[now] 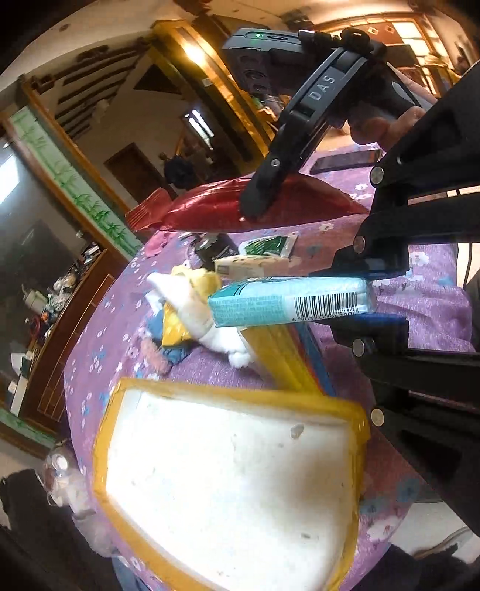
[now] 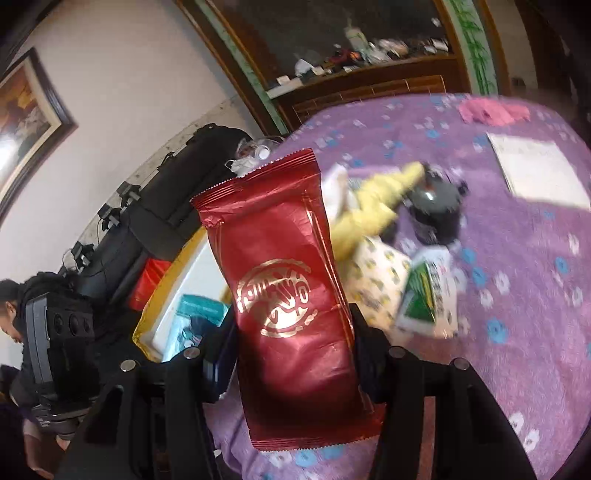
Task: Organize soft objects
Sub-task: 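Grasp the light blue tissue pack with the left tool, then lower the red packet and blue pack into the yellow-rimmed box and open both tools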
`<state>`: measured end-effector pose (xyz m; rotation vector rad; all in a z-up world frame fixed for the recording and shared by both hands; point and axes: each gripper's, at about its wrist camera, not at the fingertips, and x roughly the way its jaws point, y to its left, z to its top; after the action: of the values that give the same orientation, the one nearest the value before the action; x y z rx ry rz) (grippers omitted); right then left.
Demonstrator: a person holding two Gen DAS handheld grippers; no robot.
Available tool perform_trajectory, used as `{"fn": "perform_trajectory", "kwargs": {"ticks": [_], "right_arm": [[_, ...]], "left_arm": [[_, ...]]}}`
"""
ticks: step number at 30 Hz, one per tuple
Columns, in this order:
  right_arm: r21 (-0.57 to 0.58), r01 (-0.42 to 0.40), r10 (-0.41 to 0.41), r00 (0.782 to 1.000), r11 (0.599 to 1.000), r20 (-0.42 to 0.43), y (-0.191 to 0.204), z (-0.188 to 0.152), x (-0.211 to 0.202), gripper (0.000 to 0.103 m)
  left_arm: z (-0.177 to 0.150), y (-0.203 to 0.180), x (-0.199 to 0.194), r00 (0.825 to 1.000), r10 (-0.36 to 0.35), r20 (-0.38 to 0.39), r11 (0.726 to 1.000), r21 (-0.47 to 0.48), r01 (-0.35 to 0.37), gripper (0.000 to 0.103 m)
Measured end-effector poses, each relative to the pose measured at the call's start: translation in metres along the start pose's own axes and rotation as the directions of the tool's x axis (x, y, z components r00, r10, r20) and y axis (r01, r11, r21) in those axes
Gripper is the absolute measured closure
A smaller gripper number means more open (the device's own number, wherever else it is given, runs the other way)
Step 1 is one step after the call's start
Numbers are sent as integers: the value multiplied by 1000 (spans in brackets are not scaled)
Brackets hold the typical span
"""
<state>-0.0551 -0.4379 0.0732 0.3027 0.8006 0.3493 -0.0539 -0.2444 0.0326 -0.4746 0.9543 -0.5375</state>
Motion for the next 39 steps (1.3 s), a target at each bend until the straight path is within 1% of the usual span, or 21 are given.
{"fn": "perform_trajectory", "kwargs": {"ticks": [3, 4, 6, 8, 12, 17, 19, 22, 25, 26, 28, 30, 32, 34, 36, 39], "right_arm": [[-4, -14, 14, 1000, 1000, -9, 9, 4, 6, 49], [-4, -15, 15, 1000, 1000, -17, 11, 4, 9, 49], [-5, -11, 11, 1000, 1000, -30, 15, 3, 14, 49], [2, -18, 18, 999, 1000, -28, 16, 2, 18, 49], [11, -4, 4, 1000, 1000, -31, 17, 4, 24, 50], [30, 12, -12, 1000, 999, -13, 15, 1, 17, 50], [49, 1, 0, 1000, 999, -10, 12, 0, 15, 50], [52, -21, 21, 1000, 998, -14, 16, 0, 18, 50], [44, -58, 59, 998, 997, -24, 27, 5, 24, 50], [38, -80, 82, 996, 996, -32, 35, 9, 28, 50], [14, -117, 117, 992, 993, -53, 51, 14, 37, 50], [-20, -135, 132, 987, 991, -91, 74, 20, 56, 50], [-42, -142, 135, 982, 989, -129, 96, 25, 77, 49], [-31, -140, 133, 978, 990, -160, 110, 27, 95, 49], [-15, -128, 123, 976, 992, -182, 125, 32, 117, 49], [-18, -96, 90, 975, 995, -201, 141, 36, 144, 49]], "left_arm": [[0, 4, -8, 999, 24, 29, 1000, 14, -24, 91], [1, 6, -7, 999, 31, 25, 1000, 5, -31, 91], [1, 12, -7, 1000, 14, 9, 1000, -26, -14, 91], [4, 15, -8, 1000, 7, 9, 999, -35, -7, 91], [8, 14, -7, 1000, -5, 16, 999, -38, 5, 92], [7, 9, -7, 1000, -21, 16, 999, -29, 22, 92], [10, 10, -8, 1000, -21, 18, 999, -35, 22, 92], [12, 15, -21, 999, -31, 35, 998, -52, 32, 92], [18, 22, -45, 996, -24, 89, 997, -68, 30, 92], [19, 25, -56, 993, -9, 115, 997, -71, 17, 92], [23, 36, -74, 986, 47, 158, 996, -82, -34, 92], [29, 55, -84, 978, 108, 179, 987, -134, -84, 92], [37, 77, -84, 976, 145, 162, 973, -201, -111, 92], [41, 97, -77, 977, 160, 142, 963, -241, -122, 92], [42, 110, -71, 975, 183, 127, 956, -254, -147, 92], [42, 121, -62, 961, 246, 123, 945, -250, -210, 92]]}}
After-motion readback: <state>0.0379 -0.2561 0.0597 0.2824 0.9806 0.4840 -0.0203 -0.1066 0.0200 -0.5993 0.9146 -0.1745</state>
